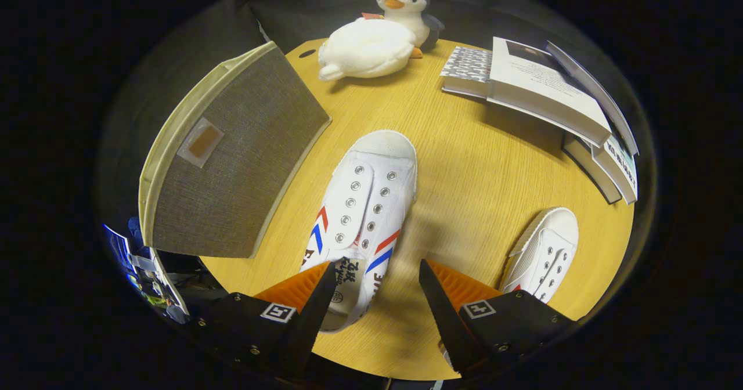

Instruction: Open the storage box then place both shoes into the box .Put the left shoe in first, then the right shoe, with the right side of both shoes facing outward in a uniform manner.

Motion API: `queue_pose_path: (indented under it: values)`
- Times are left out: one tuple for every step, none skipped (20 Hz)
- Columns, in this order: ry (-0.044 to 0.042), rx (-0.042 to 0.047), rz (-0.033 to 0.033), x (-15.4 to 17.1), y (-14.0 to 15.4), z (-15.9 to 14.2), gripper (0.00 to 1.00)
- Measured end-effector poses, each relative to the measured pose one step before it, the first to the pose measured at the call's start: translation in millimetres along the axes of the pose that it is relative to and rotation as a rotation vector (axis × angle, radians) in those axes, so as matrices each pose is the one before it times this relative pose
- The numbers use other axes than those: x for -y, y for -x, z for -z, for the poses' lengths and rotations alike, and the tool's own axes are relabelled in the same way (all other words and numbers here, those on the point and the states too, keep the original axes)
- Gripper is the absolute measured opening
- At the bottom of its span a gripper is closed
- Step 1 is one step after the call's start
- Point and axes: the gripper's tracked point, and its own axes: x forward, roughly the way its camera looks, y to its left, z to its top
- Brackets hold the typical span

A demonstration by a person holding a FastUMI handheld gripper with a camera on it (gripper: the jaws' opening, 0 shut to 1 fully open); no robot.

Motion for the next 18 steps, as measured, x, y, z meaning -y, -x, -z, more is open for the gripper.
queue_pose_path:
  values:
    - [0.00575,-0.01316,0.00584,1.26,-4.51,1.15,0.89]
    - [-0.00218,-0.01379,0.00745,1.34,-3.33,1.09,0.88]
    - [-0.00928,-0.01042,0.00356,1.53,-4.58,-0.09,0.88]
    - [-0.01809,-0.01205,0.00533,1.25,-3.59,0.64,0.86]
    - [-0.01790,-0.00967,0.00419,1.90,-1.16,-0.83,0.85]
    - [-0.02838,-0.02002,-0.01026,-1.67,-3.14,2.84,0.79]
    - [-0.03289,-0.00321,-0.02011,-3.13,-4.62,-0.22,0.74]
    - [-0.02462,-0.01612,-0.02940,-5.86,-0.75,1.19,0.69]
    - [-0.02413,-0.00372,-0.03404,-6.57,1.17,-0.40,0.58]
    - [-0.02031,-0.00203,0.00533,0.99,1.96,-0.70,0.34]
    - [-0.01233,-0.00413,0.00598,3.93,3.84,-2.52,0.29]
    - [-0.02154,0.00107,-0.01296,-3.08,3.64,0.93,0.15]
    - [-0.02074,0.00923,0.00352,3.97,-10.93,5.31,0.14]
    - [-0.01664,-0.00461,-0.00453,-3.50,1.36,1.20,0.04]
    - [-0.00458,-0.00311,-0.01016,0.05,8.90,-2.57,0.04]
    - [-0.00789,0.00043,-0.00933,-2.12,3.81,-0.78,0.04]
    - [-0.00272,-0.00561,-0.00516,-1.39,3.70,0.10,0.04]
    - [-0.00147,0.00085,-0.00402,-1.66,4.51,-1.31,0.04]
